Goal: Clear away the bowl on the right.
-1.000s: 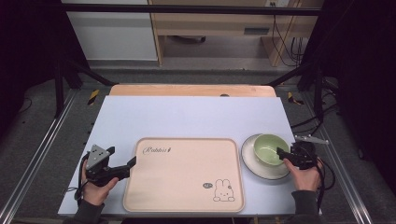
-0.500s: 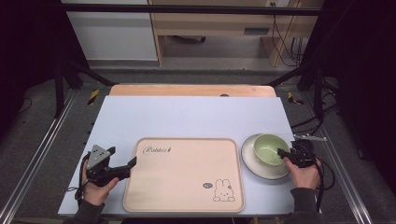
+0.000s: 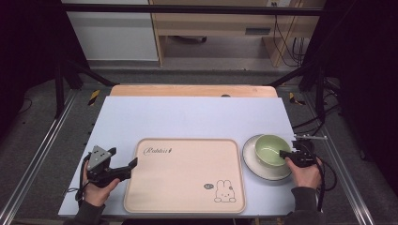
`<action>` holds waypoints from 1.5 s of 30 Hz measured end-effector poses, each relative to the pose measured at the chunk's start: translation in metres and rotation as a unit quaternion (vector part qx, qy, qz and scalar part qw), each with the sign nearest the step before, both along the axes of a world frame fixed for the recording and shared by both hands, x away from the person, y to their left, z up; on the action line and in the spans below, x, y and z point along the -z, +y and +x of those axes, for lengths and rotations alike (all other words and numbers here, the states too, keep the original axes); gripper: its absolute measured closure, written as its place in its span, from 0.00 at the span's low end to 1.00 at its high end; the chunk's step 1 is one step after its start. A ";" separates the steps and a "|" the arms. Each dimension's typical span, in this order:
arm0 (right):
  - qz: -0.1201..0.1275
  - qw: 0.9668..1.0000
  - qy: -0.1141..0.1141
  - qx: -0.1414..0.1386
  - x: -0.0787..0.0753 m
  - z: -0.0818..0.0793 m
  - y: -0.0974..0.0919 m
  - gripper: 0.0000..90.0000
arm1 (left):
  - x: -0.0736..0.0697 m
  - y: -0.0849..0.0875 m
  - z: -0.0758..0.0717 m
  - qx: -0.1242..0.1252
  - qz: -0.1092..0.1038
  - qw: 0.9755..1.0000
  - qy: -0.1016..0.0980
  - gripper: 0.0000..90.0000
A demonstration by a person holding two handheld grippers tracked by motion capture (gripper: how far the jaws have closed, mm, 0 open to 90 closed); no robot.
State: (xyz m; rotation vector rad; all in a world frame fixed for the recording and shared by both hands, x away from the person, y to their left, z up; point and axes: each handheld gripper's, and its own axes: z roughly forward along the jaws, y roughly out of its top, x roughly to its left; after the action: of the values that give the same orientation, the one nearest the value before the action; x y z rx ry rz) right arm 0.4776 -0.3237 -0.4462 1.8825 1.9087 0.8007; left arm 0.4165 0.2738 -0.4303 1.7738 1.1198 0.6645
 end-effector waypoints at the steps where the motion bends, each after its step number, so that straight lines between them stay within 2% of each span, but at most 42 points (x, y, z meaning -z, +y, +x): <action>1: 0.000 1.000 0.000 0.000 0.000 0.000 0.000 0.80 | 0.000 0.000 0.000 0.000 0.000 1.000 0.000 0.11; 8: 0.017 1.000 0.016 0.004 -0.001 0.002 0.000 0.86 | 0.000 0.000 0.000 0.000 0.000 1.000 0.000 0.11; 15: 0.012 1.000 0.023 0.008 -0.002 0.004 0.000 0.89 | 0.001 0.000 0.000 -0.001 -0.001 1.000 0.000 0.11; 27: 0.026 0.999 0.023 0.016 -0.002 0.006 -0.002 0.91 | 0.001 0.000 0.000 0.000 0.001 1.000 0.001 0.11; 42: 0.013 1.000 0.018 0.014 -0.006 0.006 0.002 0.92 | 0.000 0.000 0.000 -0.001 0.000 1.000 0.000 0.11; 45: 0.016 1.000 0.016 0.018 -0.007 0.005 0.004 0.92 | 0.000 0.000 0.000 -0.001 0.000 1.000 0.000 0.11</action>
State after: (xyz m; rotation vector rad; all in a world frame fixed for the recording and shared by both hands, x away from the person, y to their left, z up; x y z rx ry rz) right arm 0.4827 -0.3199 -0.4388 1.9539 1.8871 0.7995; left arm 0.4167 0.2739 -0.4305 1.7744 1.1212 0.6652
